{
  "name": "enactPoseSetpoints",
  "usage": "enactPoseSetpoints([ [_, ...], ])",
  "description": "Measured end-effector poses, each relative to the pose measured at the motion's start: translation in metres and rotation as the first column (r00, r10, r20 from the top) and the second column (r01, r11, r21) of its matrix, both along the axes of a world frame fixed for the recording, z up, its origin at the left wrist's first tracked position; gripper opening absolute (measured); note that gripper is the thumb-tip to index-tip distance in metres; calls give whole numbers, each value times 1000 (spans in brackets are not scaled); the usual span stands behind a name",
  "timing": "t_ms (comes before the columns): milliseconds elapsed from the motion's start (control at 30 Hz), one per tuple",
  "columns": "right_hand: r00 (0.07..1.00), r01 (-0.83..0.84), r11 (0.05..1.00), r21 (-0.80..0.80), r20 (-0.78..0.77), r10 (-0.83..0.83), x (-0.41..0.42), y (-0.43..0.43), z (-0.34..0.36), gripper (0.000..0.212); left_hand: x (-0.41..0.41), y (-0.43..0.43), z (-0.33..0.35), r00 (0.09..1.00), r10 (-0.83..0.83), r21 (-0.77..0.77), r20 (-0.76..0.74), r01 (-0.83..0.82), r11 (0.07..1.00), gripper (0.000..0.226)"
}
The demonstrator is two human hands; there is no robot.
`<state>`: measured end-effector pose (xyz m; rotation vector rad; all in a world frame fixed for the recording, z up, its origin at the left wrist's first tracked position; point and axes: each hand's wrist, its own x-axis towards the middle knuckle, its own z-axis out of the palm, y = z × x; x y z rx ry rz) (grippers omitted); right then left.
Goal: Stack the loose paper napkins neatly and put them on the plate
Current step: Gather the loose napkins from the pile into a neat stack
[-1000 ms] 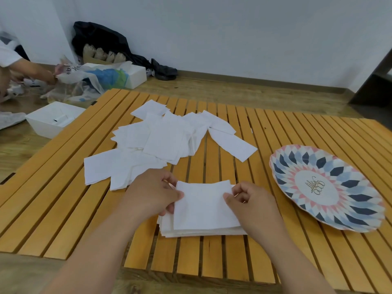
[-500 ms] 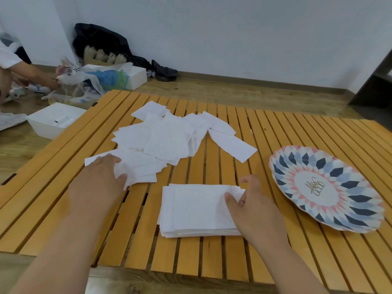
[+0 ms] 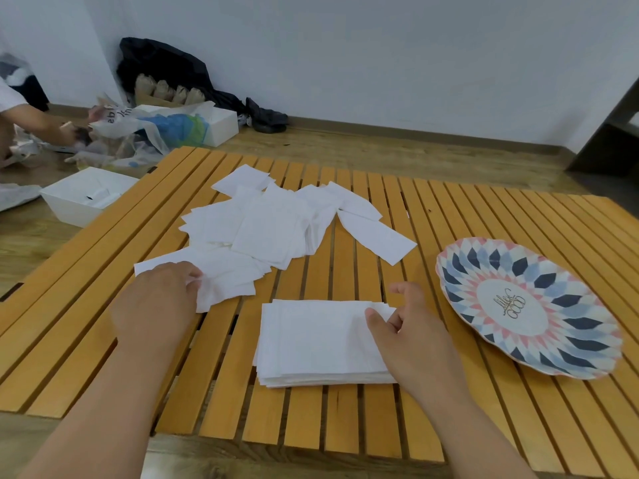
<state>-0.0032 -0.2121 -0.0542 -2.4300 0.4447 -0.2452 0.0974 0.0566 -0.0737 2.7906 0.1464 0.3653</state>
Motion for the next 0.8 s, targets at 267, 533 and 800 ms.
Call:
enactPoseSetpoints([
  [267, 998, 12, 1000, -7, 65, -11, -2, -2, 6, 40, -5, -9, 30, 985, -27, -236, 171, 68, 969, 11],
  [533, 986, -79, 831, 551, 167, -17, 3, 2, 19, 29, -41, -59, 89, 891, -455, -878, -11, 209, 431, 22],
  [800, 995, -98, 568, 817, 76, 63, -3, 1, 29, 39, -49, -73, 81, 693, -705, -805, -149, 329, 494, 9],
])
